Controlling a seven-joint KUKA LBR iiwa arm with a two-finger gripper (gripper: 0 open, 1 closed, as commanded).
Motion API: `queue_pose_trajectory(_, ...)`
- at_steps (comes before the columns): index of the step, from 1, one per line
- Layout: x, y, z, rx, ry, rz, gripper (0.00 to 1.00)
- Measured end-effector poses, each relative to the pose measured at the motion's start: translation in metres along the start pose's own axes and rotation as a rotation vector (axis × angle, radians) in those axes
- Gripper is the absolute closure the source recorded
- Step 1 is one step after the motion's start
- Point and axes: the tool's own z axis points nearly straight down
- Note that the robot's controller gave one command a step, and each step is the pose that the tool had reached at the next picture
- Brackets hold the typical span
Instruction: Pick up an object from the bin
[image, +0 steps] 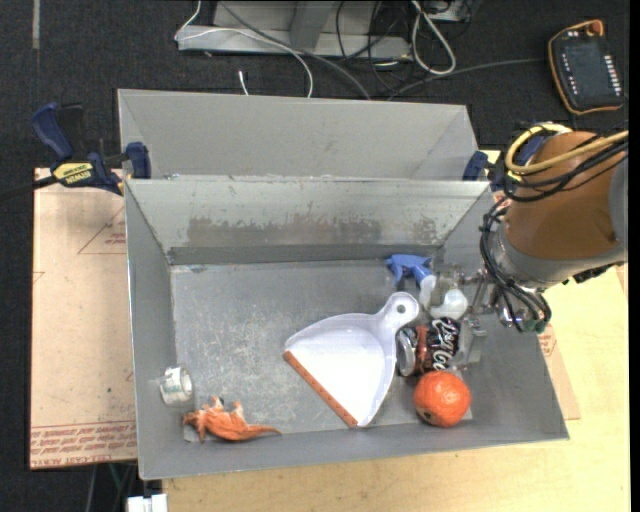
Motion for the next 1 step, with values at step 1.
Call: queue_pose_trajectory(1, 0.0000, 0.0000, 0.0000, 0.000, 0.000, 0.000, 0.00)
